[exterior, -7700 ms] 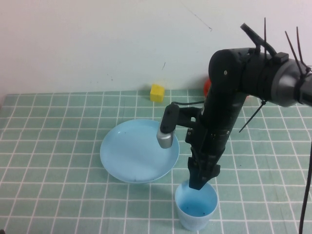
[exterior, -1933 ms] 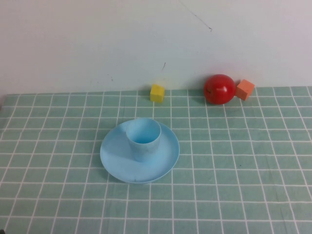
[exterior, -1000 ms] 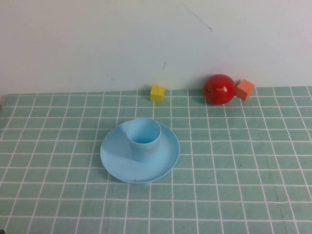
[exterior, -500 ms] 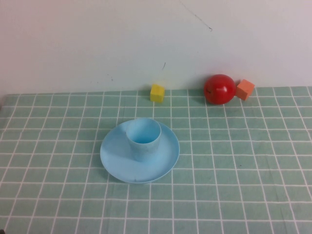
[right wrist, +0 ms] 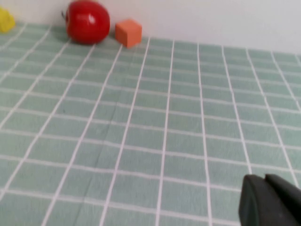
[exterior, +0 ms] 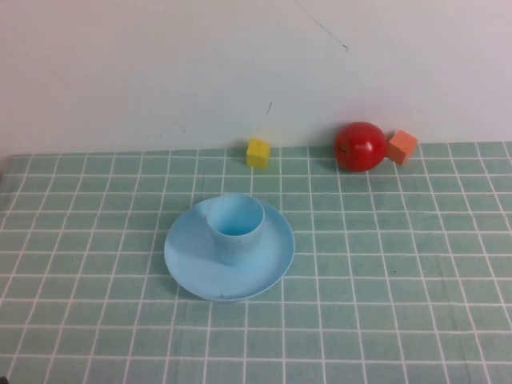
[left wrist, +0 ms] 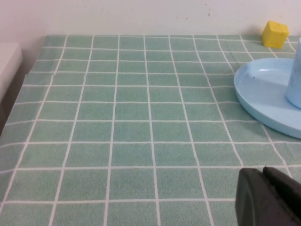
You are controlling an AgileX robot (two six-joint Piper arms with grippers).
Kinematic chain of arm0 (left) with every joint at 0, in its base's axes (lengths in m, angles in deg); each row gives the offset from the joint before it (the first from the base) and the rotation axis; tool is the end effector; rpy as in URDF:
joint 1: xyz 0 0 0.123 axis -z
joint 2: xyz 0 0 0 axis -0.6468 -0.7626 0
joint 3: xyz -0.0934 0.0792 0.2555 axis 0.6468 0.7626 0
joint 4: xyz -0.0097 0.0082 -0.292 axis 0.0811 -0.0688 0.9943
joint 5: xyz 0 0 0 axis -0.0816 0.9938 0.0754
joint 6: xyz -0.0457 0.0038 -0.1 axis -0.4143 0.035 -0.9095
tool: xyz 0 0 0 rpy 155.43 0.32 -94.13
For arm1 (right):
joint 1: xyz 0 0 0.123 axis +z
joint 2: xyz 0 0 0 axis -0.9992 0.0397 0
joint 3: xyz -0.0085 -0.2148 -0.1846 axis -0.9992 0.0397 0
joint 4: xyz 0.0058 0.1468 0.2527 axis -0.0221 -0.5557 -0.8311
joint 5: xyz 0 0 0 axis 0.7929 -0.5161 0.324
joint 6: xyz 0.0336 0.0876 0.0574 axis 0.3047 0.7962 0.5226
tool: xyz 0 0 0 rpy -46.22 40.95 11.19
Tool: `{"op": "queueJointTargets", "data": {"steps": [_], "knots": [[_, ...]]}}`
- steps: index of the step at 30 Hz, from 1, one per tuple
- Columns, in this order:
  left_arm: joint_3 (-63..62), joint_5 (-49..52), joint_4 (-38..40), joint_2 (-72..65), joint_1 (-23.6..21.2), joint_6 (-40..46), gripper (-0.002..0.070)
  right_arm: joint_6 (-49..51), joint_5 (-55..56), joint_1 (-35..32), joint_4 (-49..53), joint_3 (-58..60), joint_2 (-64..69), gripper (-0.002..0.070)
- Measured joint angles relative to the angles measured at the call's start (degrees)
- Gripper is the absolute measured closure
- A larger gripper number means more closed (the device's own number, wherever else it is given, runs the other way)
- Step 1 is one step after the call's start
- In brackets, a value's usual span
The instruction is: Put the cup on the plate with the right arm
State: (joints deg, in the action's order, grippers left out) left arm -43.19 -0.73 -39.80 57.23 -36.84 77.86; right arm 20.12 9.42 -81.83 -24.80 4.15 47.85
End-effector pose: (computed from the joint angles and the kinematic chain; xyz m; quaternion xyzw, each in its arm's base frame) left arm 0.1142 -0.0104 0.1705 -0.0187 0.7919 -0.0705 0.6063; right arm 0.1150 0.0052 0.1717 -0.0742 0.7843 -0.0326 0.6150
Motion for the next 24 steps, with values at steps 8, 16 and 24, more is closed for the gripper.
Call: {"op": "queueJointTargets", "data": {"steps": [8,16,24], "knots": [[0.0,0.0,0.0,0.0,0.0,0.0,0.0678,-5.0,-2.2,0.0,-3.6,0.1,0.0,0.0679],[0.0,0.0,0.0,0.0,0.0,0.0,0.0678,-4.8,-2.2,-5.1,-4.0,0.1,0.0,0.0679],[0.0,0.0,0.0,0.0,0.0,0.0,0.0678,-4.7,-2.2,-7.5,-4.0,0.1,0.0,0.0679]]}}
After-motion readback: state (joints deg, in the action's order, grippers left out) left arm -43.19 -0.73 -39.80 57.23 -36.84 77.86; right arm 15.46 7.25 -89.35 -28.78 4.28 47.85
